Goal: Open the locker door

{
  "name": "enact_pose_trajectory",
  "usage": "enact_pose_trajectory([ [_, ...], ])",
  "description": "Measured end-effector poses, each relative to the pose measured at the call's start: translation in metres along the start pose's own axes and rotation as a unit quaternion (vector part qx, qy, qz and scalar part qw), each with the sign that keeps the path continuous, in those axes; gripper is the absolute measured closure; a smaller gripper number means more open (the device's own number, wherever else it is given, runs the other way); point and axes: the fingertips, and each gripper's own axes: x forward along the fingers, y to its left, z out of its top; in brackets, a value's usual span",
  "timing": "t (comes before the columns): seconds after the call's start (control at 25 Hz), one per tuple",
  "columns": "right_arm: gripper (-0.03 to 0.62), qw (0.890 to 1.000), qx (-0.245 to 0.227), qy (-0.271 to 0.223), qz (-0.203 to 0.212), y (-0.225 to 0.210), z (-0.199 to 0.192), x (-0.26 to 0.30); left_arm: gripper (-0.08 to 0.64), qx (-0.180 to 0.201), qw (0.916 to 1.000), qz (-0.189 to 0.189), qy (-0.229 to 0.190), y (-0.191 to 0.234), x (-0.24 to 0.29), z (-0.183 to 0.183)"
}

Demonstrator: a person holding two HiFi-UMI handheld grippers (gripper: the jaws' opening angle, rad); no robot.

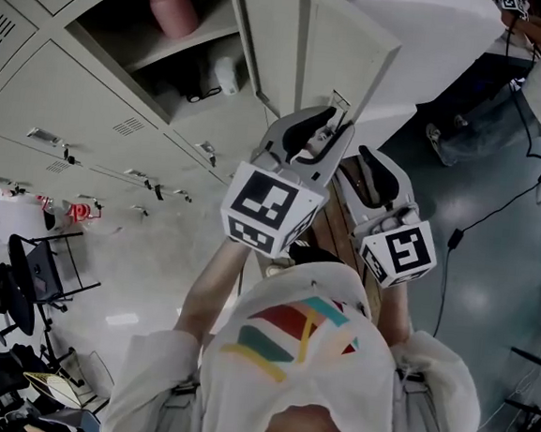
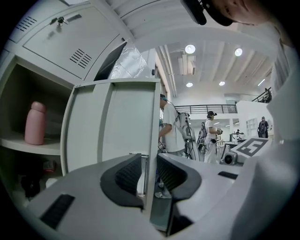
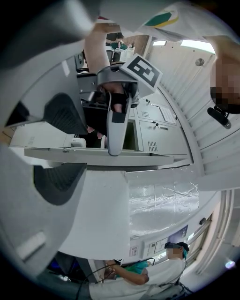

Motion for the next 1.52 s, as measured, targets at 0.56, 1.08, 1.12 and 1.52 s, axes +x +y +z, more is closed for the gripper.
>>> enact_pose_trajectory([
  [0.56,0.408,0.997,-0.041,-0.022,0.061,0.037,0.030,0.031,0.469,-0.003,0.9946,0.097,-0.036,0.049,-0.053,0.016],
  [1.08,0.489,0.974,-0.075,-0.067,0.205,0.135,0.069,0.103,0.532,-0.001,0.9383,0.332,-0.095,0.122,-0.200,0.025],
  [1.12,0.513,0.971,-0.078,-0.071,0.214,0.146,0.073,0.109,0.532,-0.005,0.9286,0.357,-0.102,0.127,-0.217,0.026],
  [1.52,0.588,0.933,-0.074,-0.100,0.336,0.265,0.095,0.134,0.532,-0.003,0.8146,0.570,-0.104,0.134,-0.355,0.006],
])
